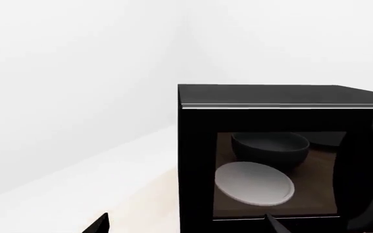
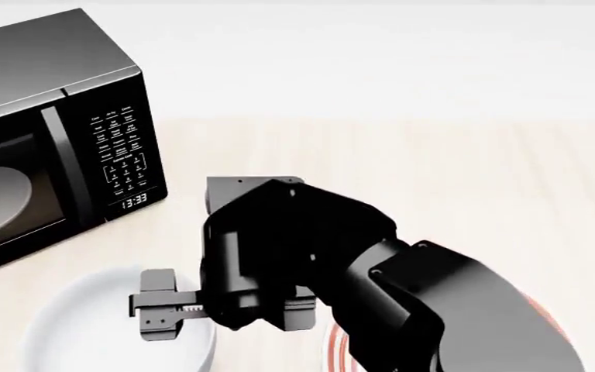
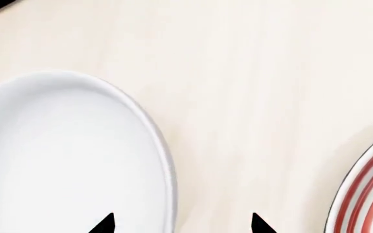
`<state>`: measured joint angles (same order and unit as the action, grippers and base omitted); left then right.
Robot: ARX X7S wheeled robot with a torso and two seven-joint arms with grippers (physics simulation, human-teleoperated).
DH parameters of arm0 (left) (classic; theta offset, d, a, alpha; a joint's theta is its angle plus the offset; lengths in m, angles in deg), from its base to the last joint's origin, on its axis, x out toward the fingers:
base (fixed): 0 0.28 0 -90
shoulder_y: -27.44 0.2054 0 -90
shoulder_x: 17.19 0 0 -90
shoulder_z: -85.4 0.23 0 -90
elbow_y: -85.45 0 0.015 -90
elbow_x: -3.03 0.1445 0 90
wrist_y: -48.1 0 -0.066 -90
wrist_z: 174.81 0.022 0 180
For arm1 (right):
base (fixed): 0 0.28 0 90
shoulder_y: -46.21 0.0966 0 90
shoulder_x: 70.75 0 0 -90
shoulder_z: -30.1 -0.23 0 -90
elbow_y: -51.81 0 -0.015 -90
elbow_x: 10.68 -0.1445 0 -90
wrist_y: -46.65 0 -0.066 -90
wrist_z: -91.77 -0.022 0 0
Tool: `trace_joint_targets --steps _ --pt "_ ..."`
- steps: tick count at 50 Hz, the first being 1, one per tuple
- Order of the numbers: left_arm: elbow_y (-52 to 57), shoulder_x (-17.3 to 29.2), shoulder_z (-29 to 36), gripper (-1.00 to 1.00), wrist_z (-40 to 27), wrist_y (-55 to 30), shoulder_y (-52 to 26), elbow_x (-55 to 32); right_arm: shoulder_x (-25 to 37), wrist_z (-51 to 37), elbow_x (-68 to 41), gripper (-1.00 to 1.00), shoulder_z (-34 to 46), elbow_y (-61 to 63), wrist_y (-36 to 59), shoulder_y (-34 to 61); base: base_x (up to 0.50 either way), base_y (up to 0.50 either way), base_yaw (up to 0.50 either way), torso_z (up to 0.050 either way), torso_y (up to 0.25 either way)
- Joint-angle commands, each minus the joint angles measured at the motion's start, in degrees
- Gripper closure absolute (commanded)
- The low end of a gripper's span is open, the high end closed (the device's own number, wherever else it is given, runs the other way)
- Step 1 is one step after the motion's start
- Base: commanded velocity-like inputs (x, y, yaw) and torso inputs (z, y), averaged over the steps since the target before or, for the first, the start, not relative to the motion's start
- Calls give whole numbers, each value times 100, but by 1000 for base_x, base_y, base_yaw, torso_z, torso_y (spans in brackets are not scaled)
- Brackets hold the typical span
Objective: Put the white bowl to the right of the plate.
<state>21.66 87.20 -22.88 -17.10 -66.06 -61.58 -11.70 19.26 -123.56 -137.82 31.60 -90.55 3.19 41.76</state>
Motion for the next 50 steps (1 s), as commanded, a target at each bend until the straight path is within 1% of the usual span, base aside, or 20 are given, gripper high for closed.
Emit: trace_joint_targets --steps 1,14,30,50 --pt "13 20 10 -100 -17 6 13 -27 -1 157 -149 -100 122 -3 198 -32 0 0 0 0 0" --pt "-27 40 9 -100 -28 29 6 -69 -1 481 -118 -100 128 -97 343 -49 0 0 0 0 0" --pt "11 64 2 -100 -59 37 35 -112 -1 601 -286 -100 144 -198 395 -134 0 0 0 0 0" --pt "35 93 3 -100 -90 66 72 -151 -1 599 -235 -100 149 -304 159 -266 0 0 0 0 0"
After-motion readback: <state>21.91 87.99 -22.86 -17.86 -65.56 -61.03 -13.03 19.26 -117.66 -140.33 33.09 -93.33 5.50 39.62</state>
